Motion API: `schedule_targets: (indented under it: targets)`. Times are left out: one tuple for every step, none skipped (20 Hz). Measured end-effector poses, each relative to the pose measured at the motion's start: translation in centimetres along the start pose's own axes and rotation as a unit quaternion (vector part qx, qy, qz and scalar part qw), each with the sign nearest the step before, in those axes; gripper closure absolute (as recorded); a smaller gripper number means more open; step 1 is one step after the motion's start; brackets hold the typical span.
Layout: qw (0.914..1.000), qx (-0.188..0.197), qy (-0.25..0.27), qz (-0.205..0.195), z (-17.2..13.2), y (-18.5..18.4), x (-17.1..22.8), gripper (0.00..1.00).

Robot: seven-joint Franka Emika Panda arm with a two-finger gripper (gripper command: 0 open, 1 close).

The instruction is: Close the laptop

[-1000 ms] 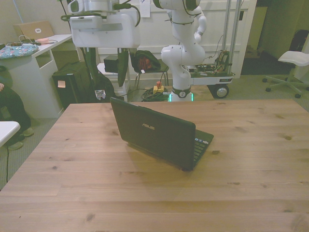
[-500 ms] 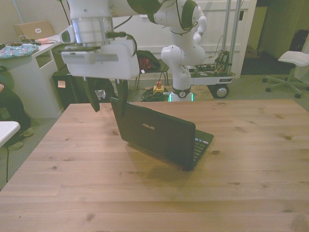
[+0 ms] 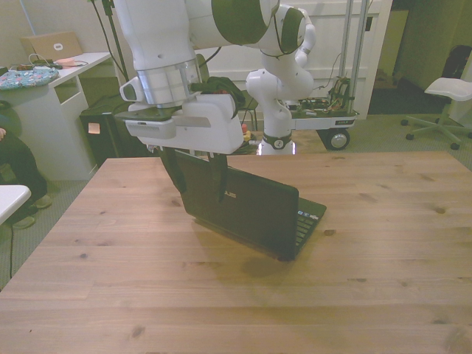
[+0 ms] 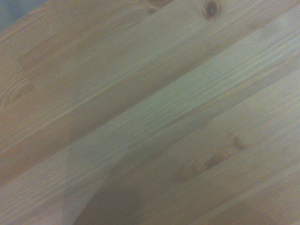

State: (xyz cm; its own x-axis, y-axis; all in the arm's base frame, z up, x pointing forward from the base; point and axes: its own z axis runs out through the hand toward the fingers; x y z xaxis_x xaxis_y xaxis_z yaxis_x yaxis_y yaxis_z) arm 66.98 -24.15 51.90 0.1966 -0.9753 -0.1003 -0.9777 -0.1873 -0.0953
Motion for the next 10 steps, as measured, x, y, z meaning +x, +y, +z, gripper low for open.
schedule_targets:
  targets:
    - [1.0, -0.004, -0.003, 0.002, 0.4, 0.1, -0.1, 1.0]
    - [1.0, -0.006, -0.005, 0.003, 0.7, 0.2, -0.1, 1.0]
    - [0.9999, -0.008, -0.007, 0.004, 0.8, 0.3, -0.1, 1.0]
    - [0.9999, -0.01, -0.007, 0.005, 0.9, 0.5, 0.0, 1.0]
    - [0.9999, -0.01, -0.008, 0.006, 0.9, 0.6, 0.0, 1.0]
    - [0.9999, -0.01, -0.008, 0.007, 0.9, 0.7, 0.1, 1.0]
    - [0.9999, -0.011, -0.008, 0.008, 0.9, 0.8, 0.1, 1.0]
    - [0.9999, -0.011, -0.009, 0.008, 0.9, 0.9, 0.1, 1.0]
    - [0.9998, -0.013, -0.011, 0.009, 0.9, 1.0, 0.1, 1.0]
    - [0.9998, -0.013, -0.011, 0.009, 0.8, 1.1, 0.0, 1.0]
